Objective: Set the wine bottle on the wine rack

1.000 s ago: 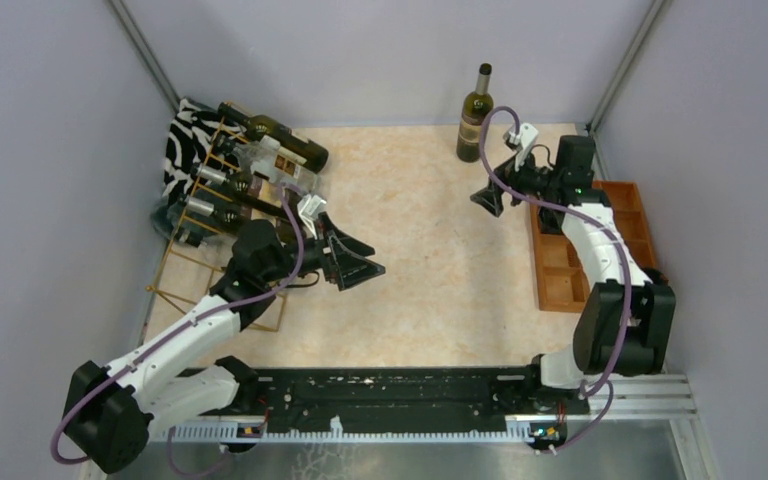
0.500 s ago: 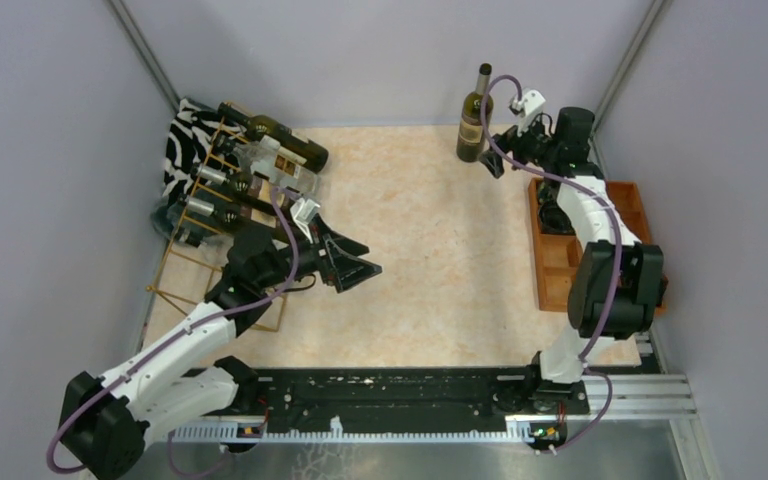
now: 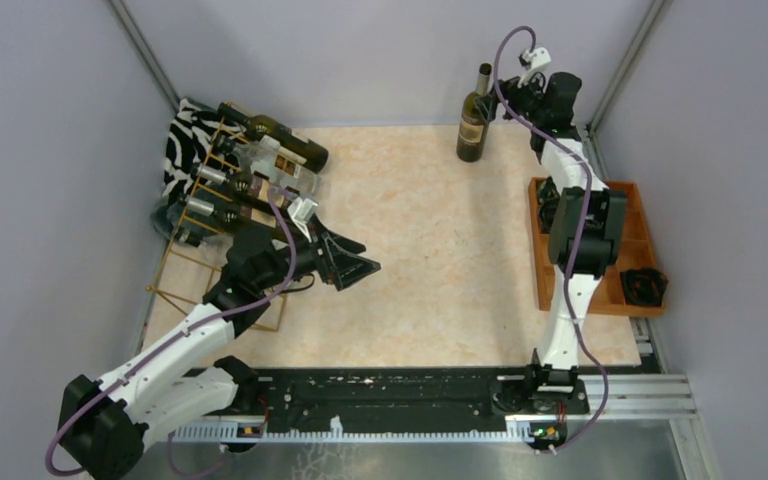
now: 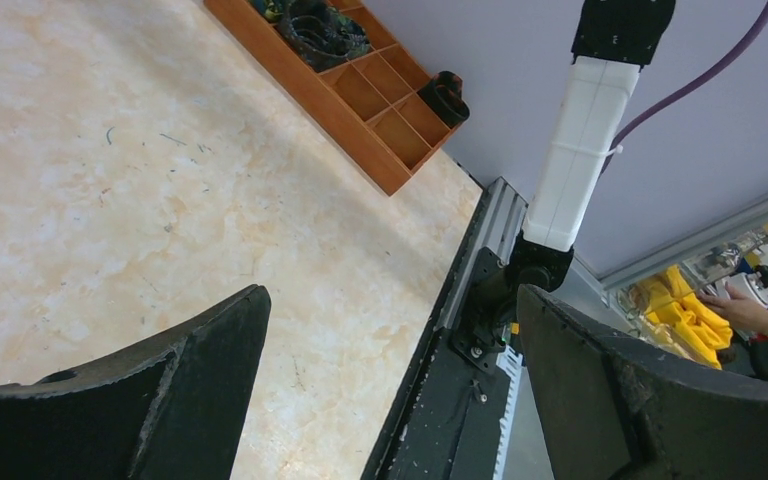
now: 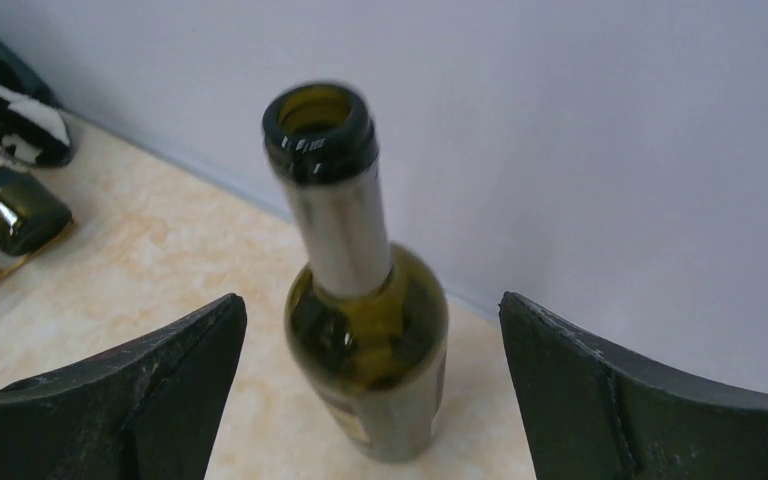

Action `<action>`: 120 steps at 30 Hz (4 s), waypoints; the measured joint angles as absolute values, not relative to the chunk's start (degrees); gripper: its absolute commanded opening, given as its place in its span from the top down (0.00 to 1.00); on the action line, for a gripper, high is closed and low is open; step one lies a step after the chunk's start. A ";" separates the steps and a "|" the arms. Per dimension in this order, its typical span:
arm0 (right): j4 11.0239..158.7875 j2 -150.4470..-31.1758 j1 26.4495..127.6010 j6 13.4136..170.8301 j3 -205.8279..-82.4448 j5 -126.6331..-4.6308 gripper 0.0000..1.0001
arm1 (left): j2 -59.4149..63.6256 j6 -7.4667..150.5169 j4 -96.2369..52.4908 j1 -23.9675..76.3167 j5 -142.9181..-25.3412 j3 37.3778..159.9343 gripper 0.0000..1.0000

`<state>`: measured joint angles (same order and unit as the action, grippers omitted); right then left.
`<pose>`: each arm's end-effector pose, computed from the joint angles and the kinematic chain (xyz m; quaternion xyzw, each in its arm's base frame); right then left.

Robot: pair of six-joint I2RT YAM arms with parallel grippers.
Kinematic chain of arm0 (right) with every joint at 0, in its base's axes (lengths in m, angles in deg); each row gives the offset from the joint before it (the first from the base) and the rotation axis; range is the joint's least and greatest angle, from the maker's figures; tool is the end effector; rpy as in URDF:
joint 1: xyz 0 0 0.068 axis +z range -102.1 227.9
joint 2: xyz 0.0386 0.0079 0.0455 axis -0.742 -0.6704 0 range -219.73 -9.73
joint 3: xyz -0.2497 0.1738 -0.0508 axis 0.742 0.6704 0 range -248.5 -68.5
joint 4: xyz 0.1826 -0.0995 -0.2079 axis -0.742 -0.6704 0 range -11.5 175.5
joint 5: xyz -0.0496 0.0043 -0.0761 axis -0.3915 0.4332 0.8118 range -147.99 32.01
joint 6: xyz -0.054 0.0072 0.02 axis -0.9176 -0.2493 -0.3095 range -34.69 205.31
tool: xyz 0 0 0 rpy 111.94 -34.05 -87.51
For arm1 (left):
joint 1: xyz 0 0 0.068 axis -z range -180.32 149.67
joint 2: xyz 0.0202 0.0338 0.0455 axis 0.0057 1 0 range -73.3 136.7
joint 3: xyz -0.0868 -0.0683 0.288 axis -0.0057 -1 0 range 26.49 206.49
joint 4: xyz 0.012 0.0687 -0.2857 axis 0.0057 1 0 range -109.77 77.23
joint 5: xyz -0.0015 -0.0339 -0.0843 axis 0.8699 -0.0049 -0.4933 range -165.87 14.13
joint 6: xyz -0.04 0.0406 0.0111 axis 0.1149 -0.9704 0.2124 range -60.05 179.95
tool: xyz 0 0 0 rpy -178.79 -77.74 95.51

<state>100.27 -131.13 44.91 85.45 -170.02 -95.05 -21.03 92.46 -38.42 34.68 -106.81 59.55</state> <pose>0.5673 -0.0045 0.3220 -0.1952 0.7053 0.2185 0.6455 0.1756 -0.1492 0.3149 0.2025 0.6806 -0.5344 0.4585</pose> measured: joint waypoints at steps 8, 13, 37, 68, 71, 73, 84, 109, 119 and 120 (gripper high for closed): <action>102.67 -140.73 46.40 88.36 -184.75 -93.80 0.20 | -19.06 91.82 -37.70 34.68 -105.63 61.14 0.01; 102.65 -142.26 47.49 87.50 -186.85 -93.74 0.47 | -19.00 90.51 -37.75 34.68 -105.28 62.67 0.01; 102.41 -122.22 57.29 89.21 -162.00 -110.20 0.99 | -31.22 91.65 -41.46 34.68 -98.54 57.69 0.01; 82.71 -90.20 72.76 65.38 -130.61 -112.05 0.24 | -30.69 91.50 -41.68 34.68 -101.34 58.82 0.01; 82.12 -88.97 71.76 65.47 -129.60 -111.62 0.13 | -29.84 92.06 -41.88 34.68 -102.02 59.39 0.01; 81.14 -88.27 70.88 65.32 -129.34 -111.66 0.02 | -29.25 92.63 -42.42 34.68 -102.48 59.90 0.01; 66.58 -84.47 65.05 58.17 -131.48 -114.28 0.02 | -24.70 93.66 -41.13 35.09 -103.90 65.60 0.02; 46.37 -69.30 50.97 43.18 -118.72 -104.16 0.02 | 10.25 75.17 1.01 58.46 -64.49 113.27 0.07; 49.82 -68.25 50.82 43.11 -117.30 -98.57 0.02 | 19.25 70.62 5.62 58.72 -57.08 119.41 0.20; 49.89 -68.23 50.82 43.09 -117.21 -98.24 0.02 | 20.15 70.40 5.99 58.72 -57.02 120.26 0.23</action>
